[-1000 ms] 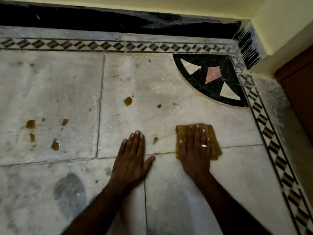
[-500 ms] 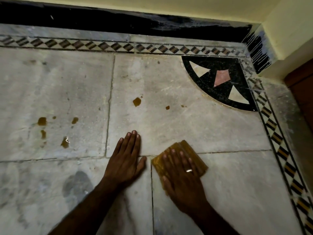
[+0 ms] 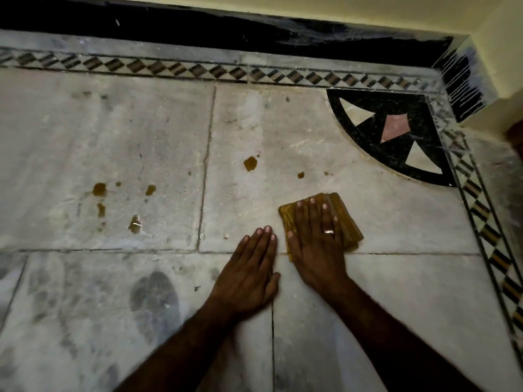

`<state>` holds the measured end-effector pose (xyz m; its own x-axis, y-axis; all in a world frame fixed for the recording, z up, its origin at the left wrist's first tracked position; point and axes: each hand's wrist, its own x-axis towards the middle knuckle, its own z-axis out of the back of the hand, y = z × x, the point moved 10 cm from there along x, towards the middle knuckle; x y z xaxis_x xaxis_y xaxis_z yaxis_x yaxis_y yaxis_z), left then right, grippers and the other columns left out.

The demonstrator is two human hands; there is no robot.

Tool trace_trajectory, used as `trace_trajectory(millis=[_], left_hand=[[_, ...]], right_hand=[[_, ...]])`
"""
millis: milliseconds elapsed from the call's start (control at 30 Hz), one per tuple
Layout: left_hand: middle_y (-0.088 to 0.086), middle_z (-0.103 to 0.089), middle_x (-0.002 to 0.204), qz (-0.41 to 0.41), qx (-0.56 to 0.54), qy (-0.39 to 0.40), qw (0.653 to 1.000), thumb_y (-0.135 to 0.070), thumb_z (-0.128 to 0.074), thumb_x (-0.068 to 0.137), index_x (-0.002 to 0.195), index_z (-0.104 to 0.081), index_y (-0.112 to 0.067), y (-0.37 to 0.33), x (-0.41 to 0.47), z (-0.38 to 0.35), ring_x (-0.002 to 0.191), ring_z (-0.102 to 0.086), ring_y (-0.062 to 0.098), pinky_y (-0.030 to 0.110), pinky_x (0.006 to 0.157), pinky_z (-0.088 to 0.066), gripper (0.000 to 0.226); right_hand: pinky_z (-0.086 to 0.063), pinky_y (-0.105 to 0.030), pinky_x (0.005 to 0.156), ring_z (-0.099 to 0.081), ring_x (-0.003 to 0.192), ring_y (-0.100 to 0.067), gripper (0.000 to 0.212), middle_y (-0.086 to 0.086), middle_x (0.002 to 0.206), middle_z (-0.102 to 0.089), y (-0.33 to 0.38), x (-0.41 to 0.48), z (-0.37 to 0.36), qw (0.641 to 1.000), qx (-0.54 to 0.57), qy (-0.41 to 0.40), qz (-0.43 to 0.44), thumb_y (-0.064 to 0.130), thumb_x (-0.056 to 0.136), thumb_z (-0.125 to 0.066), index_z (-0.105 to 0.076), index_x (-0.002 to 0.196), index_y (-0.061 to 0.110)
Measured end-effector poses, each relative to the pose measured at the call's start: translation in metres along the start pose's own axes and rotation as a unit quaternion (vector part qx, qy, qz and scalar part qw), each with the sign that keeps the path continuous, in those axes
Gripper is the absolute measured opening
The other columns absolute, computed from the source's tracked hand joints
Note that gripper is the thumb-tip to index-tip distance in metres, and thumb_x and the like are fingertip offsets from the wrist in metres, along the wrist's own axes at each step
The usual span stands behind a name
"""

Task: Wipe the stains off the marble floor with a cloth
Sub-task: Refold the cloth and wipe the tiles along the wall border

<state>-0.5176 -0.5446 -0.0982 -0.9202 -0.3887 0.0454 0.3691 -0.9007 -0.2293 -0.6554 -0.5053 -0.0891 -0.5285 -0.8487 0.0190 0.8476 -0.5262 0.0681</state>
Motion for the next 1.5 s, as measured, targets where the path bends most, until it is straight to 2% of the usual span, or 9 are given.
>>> trace_trajectory(millis=[267,500,600,767,1033,1133,1233,1367,1500], left_hand=[[0.019,-0.021,0.165,0.05,-0.023,-0.009,0.998,-0.047,-0.034,0.101,0.156,-0.026,-0.001,0.018,0.009,0.001,0.154,-0.018,0.03,0.046,0.123,-0.021,0.072],[0.018,-0.026,0.164,0.056,-0.01,-0.022,0.998,-0.054,-0.026,0.104,0.155,-0.03,-0.002,0.037,0.03,0.005,0.152,-0.025,0.032,0.046,0.119,-0.023,0.073],[0.019,-0.033,0.161,0.063,-0.005,-0.031,0.998,-0.052,-0.029,0.103,0.151,-0.038,0.0,0.037,0.033,0.007,0.148,-0.034,0.034,0.046,0.117,-0.027,0.072],[0.019,-0.041,0.156,0.073,0.005,-0.038,0.997,-0.056,-0.026,0.102,0.146,-0.048,-0.001,0.039,0.034,0.007,0.142,-0.044,0.034,0.04,0.12,-0.018,0.073],[0.019,-0.029,0.163,0.08,0.015,-0.029,0.996,-0.063,-0.025,0.102,0.153,-0.034,0.0,0.052,0.065,0.003,0.15,-0.028,0.033,0.041,0.122,-0.013,0.081],[0.019,-0.027,0.163,0.081,0.017,-0.025,0.996,-0.064,-0.025,0.101,0.154,-0.033,0.0,0.054,0.071,0.003,0.151,-0.026,0.033,0.043,0.122,-0.016,0.083],[0.019,-0.026,0.163,0.08,0.013,-0.038,0.996,-0.058,-0.03,0.102,0.154,-0.032,0.0,0.053,0.07,0.004,0.152,-0.025,0.032,0.044,0.121,-0.019,0.078],[0.02,-0.026,0.163,0.07,0.005,-0.062,0.996,-0.046,-0.036,0.1,0.154,-0.032,0.0,0.053,0.069,0.009,0.152,-0.026,0.033,0.044,0.121,-0.019,0.071],[0.02,-0.024,0.164,0.075,0.008,-0.054,0.996,-0.044,-0.037,0.099,0.154,-0.03,0.0,0.055,0.068,0.006,0.152,-0.025,0.033,0.044,0.12,-0.018,0.071]], right_hand=[[-0.026,-0.058,0.121,-0.019,0.156,-0.037,0.062,-0.017,0.168,-0.023,0.001,-0.058,0.009,0.996,-0.033,-0.013,0.082,0.037,0.105,-0.035,-0.026,0.161,0.013],[-0.025,-0.055,0.12,-0.031,0.151,-0.039,0.063,-0.019,0.165,-0.03,-0.058,0.003,0.009,0.992,0.021,0.001,-0.124,0.043,0.106,-0.019,-0.031,0.16,0.011],[-0.025,-0.057,0.119,-0.031,0.151,-0.041,0.065,-0.02,0.164,-0.032,-0.027,0.029,0.005,0.998,0.012,0.0,-0.067,0.044,0.107,-0.011,-0.033,0.159,0.011],[-0.029,-0.055,0.117,-0.031,0.152,-0.035,0.062,-0.011,0.165,-0.033,-0.024,0.004,0.01,1.0,-0.015,-0.007,0.018,0.047,0.105,-0.028,-0.035,0.159,0.019],[-0.027,-0.062,0.119,-0.032,0.15,-0.04,0.071,-0.018,0.163,-0.034,-0.099,0.072,0.008,0.984,0.025,0.005,-0.174,0.053,0.101,-0.018,-0.024,0.161,0.015],[-0.019,-0.061,0.121,-0.023,0.154,-0.04,0.076,-0.015,0.167,-0.026,-0.072,0.105,0.005,0.988,0.035,0.035,-0.147,0.055,0.097,-0.009,-0.02,0.163,0.017],[-0.029,-0.061,0.118,-0.032,0.15,-0.042,0.069,-0.019,0.162,-0.037,-0.036,0.108,0.006,0.996,0.025,0.02,-0.08,0.05,0.101,-0.024,-0.034,0.159,0.014],[-0.021,-0.053,0.12,-0.028,0.153,-0.035,0.066,-0.013,0.167,-0.029,-0.011,0.061,0.005,1.0,0.006,0.016,0.011,0.045,0.101,-0.035,-0.03,0.161,0.018],[-0.024,-0.052,0.121,-0.022,0.156,-0.028,0.063,-0.005,0.17,-0.023,-0.032,0.02,0.005,0.999,0.003,0.034,0.006,0.048,0.103,-0.031,-0.024,0.163,0.028]])
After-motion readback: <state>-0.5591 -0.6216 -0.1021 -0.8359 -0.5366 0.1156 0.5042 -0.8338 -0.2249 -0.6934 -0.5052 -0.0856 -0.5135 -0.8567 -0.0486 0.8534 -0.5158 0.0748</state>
